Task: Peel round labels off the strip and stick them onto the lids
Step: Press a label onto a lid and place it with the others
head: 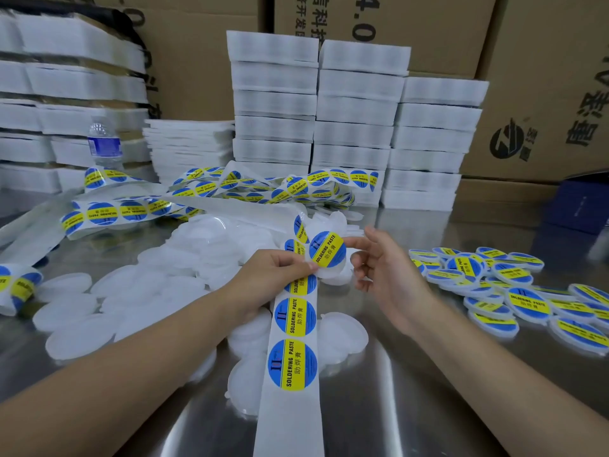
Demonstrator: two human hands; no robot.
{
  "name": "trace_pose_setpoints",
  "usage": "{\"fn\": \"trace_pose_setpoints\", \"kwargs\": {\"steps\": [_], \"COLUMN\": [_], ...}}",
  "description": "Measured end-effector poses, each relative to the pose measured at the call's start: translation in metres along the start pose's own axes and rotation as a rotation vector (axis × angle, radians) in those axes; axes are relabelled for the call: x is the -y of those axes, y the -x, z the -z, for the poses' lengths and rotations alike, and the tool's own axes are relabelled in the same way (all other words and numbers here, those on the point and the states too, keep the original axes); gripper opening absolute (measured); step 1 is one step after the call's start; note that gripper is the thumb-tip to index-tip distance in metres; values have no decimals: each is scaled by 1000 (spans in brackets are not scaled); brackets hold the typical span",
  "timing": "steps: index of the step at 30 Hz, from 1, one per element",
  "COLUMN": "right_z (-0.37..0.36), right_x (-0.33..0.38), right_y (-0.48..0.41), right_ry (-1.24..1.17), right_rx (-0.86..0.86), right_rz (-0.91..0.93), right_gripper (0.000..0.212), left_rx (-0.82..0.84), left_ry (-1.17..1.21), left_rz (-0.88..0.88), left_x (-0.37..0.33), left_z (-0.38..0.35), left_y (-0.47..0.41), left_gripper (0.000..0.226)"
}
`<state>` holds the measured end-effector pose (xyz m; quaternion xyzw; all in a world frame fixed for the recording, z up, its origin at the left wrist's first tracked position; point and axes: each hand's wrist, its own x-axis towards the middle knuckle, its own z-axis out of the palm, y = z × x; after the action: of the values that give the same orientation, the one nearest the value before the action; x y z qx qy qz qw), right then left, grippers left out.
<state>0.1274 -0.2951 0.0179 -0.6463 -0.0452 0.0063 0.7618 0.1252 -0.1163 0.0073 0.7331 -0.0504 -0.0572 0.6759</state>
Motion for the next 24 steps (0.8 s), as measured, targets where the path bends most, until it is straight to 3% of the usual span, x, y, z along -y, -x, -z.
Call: {"fn": "trace_pose_setpoints", "kwargs": {"steps": [24], "right_z": [-5], "right_x": [-3], "right_y": [2], "right_ry": [-60], "right_rx": [10], "right_rz": [-26], "right_gripper": [39], "left_rx": [63], "left_ry": [75], "left_rz": [-21], "left_x": [2], "left_z": [4], "left_y": [-3], "left_gripper": [10]}}
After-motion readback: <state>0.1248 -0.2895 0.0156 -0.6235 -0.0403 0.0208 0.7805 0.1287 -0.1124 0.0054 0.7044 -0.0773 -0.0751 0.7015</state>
